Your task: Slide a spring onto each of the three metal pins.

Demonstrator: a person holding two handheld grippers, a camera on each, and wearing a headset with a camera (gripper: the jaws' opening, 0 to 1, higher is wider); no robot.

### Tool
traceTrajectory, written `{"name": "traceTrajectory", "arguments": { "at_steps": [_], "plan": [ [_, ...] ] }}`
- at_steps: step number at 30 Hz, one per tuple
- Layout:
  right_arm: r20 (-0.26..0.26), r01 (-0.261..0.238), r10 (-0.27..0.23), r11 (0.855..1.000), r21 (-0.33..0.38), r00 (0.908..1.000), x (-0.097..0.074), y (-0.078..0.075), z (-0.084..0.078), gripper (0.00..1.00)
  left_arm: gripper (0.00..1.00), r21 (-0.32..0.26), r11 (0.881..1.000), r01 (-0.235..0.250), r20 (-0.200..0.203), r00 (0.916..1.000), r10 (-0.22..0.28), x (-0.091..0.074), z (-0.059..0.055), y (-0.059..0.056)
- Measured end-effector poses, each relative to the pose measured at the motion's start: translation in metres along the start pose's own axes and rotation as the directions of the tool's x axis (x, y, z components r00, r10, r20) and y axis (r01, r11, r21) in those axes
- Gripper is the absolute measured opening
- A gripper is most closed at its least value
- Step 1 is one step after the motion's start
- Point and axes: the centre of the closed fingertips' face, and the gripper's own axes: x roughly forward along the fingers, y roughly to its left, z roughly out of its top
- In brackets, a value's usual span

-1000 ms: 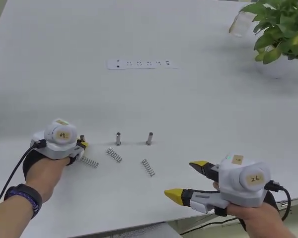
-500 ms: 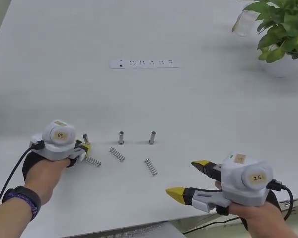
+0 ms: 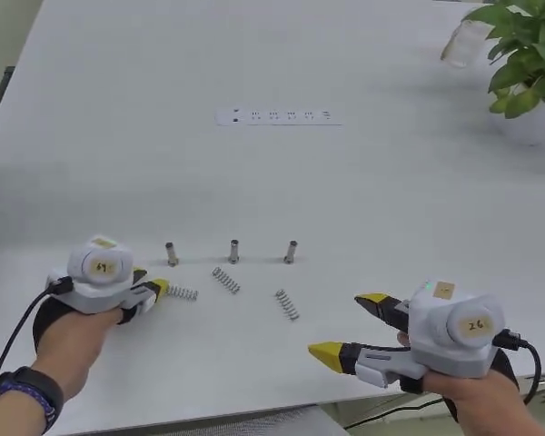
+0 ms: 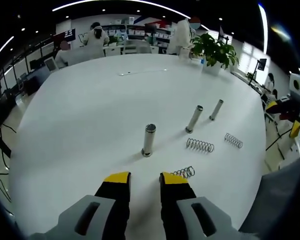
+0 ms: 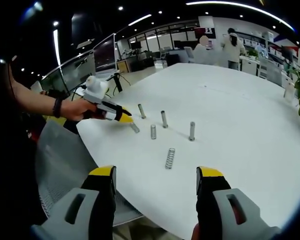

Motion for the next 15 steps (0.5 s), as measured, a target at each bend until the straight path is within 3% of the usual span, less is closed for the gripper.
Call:
{"name": "traceTrajectory", "arguments": {
  "at_steps": [15],
  "plan": [
    [0.002,-0.01,0.01,1.0,-0.007,0.9999,0.003,0.002,0.002,0.64,0.19,0.001,1.0,0.008,0.035,0.9994,-0.008,-0.024,-0.005,0.0]
  ]
}}
